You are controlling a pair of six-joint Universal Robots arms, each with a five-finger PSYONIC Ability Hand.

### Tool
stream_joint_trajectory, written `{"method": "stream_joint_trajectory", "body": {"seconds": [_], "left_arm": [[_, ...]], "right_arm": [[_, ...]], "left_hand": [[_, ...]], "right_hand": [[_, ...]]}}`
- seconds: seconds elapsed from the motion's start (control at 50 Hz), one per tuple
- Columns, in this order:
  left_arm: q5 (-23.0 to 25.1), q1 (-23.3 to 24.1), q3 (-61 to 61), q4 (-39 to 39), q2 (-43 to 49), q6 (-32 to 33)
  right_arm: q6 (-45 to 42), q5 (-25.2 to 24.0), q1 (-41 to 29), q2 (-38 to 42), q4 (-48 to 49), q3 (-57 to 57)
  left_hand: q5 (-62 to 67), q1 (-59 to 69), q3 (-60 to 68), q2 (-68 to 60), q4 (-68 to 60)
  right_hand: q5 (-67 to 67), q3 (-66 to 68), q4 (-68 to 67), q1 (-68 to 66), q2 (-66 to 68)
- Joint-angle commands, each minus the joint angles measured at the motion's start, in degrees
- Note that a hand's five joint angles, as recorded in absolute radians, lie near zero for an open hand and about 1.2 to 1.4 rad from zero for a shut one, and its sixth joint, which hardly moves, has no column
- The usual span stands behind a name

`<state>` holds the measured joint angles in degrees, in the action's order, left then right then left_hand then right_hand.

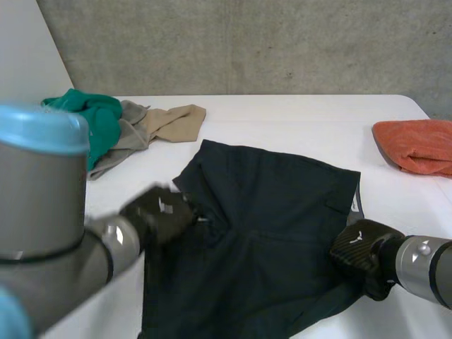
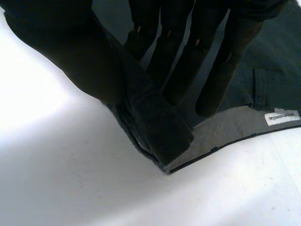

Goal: Fold the laundry.

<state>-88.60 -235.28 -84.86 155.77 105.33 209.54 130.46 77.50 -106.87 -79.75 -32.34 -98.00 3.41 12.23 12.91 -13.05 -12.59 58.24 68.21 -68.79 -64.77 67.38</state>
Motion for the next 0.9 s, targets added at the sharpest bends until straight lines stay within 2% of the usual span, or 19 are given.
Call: {"method": "stream_joint_trajectory", "body": {"seconds": [0.02,0.08,0.16,0.3,0.44,0.54,0.6,0.66,0.68,0.74,0.82,0.88,0.9], "left_arm": [[6.7,-6.8,8.4,13.5,9.9,1.9],[10.4,-8.3,14.3,15.2,16.6,2.4],[12.6,-9.2,23.5,13.9,25.0,3.0],[12.0,-11.0,37.9,6.7,36.9,5.7],[14.2,-10.7,44.2,4.7,42.2,8.2],[13.5,-10.2,46.2,4.9,44.3,8.9],[13.1,-9.9,46.9,5.2,44.9,9.4],[12.2,-9.3,47.6,5.2,45.4,10.4],[11.7,-9.2,47.6,5.2,45.4,11.0],[10.4,-8.8,47.2,5.1,45.4,11.2],[7.7,-8.2,46.7,4.1,44.9,11.5],[1.7,-8.7,45.8,2.7,42.3,11.2],[-1.7,-9.2,44.8,2.6,40.8,10.8]], "right_arm": [[3.7,0.4,-0.6,0.6,5.7,-1.3],[5.0,0.5,-1.0,0.7,7.5,-1.6],[6.3,1.2,-1.2,1.0,9.3,-2.0],[7.4,2.2,-1.5,1.1,11.9,-3.2],[7.4,2.2,-1.4,1.4,13.5,-3.9],[7.4,2.2,-1.5,1.4,14.0,-4.5],[7.4,2.2,-1.6,1.4,14.2,-4.7],[7.3,2.2,-1.6,1.4,14.5,-4.8],[7.2,2.2,-1.6,1.4,14.6,-4.8],[7.2,2.2,-1.5,1.4,14.6,-4.8],[7.2,2.2,-1.4,1.4,14.8,-4.8],[7.2,2.2,-1.6,1.4,14.8,-4.9],[7.2,2.3,-1.6,1.2,14.8,-5.0]], "left_hand": [[11.4,12.6,11.9,-11.8,-12.2],[22.2,23.3,22.7,-22.5,-23.0],[27.4,28.6,27.9,-27.7,-28.2],[33.3,34.5,33.8,-33.7,-34.1],[30.8,32.0,31.3,-31.1,-31.6],[17.5,18.7,18.0,-17.9,-18.4],[18.3,19.5,18.8,-18.7,-19.1],[34.6,35.8,35.1,-34.9,-35.4],[48.6,49.8,49.1,-49.0,-49.5],[66.2,67.4,66.7,-66.6,-67.0],[66.6,67.8,67.1,-66.9,-67.4],[66.6,67.8,67.1,-66.9,-67.4],[66.6,67.8,67.1,-66.9,-67.4]], "right_hand": [[11.8,11.8,-11.2,-15.2,12.6],[11.8,11.8,-11.2,-15.2,12.6],[11.8,11.8,-11.2,-15.2,12.6],[11.8,11.8,-11.2,-15.2,12.6],[11.8,11.8,-11.2,-15.2,12.6],[11.8,11.8,-11.2,-15.2,12.6],[11.8,11.8,-11.2,-15.2,12.6],[11.8,11.8,-11.2,-15.2,12.6],[11.8,11.8,-11.2,-15.2,12.6],[11.8,11.8,-11.2,-15.2,12.6],[11.8,11.8,-11.2,-15.2,12.6],[11.8,11.8,-11.2,-15.2,12.6],[11.8,11.8,-11.2,-15.2,12.6]]}}
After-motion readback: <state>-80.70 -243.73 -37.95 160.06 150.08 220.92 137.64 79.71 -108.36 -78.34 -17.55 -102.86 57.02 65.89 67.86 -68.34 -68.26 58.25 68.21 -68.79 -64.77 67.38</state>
